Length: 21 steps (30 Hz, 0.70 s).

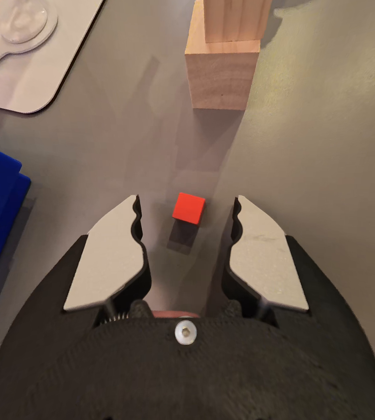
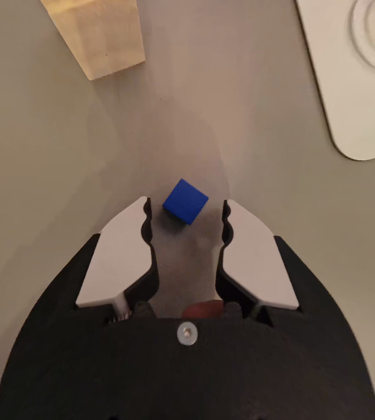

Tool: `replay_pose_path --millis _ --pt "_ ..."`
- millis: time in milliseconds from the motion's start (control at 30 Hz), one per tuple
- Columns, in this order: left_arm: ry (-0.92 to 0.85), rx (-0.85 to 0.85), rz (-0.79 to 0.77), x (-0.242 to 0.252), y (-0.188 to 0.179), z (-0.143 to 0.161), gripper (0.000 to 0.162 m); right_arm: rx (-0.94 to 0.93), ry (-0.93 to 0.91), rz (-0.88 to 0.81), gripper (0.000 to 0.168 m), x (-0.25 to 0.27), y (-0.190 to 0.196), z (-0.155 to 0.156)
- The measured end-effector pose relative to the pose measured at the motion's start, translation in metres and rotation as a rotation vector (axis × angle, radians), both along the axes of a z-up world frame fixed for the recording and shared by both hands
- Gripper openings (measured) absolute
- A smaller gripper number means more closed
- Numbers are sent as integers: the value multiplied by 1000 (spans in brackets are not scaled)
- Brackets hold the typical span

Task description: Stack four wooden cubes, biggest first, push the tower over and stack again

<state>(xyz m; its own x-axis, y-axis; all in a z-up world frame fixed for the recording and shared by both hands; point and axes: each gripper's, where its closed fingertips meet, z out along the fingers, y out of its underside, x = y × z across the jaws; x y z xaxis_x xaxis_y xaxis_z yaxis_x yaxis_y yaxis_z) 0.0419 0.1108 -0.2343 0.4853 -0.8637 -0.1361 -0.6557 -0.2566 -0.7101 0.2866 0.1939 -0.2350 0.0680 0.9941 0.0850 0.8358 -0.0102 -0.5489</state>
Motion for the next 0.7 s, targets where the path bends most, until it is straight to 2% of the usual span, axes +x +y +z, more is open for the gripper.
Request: replay_pose_path --millis 67,133,233,300,367,433,633,700 --pt "11 -6 0 0 0 -2 76 -14 21 2 38 -6 -1 0" --pt "13 -6 -5 0 0 -2 75 -5 66 24 38 -14 -2 12" --pt "-1 -6 -4 0 0 -1 71 0 252 125 38 -49 -21 72" --pt "8 -8 0 0 0 -2 71 24 267 213 38 -72 -38 101" --pt "11 -10 -1 0 0 -2 71 8 266 303 38 -95 -56 117" --pt "10 -11 2 0 0 -2 72 28 191 362 38 -110 -63 113" --pt "8 -19 -3 0 0 -3 71 -12 62 402 38 -133 -65 91" --pt "5 -31 -2 0 0 -3 65 -17 28 397 43 -134 -64 85"
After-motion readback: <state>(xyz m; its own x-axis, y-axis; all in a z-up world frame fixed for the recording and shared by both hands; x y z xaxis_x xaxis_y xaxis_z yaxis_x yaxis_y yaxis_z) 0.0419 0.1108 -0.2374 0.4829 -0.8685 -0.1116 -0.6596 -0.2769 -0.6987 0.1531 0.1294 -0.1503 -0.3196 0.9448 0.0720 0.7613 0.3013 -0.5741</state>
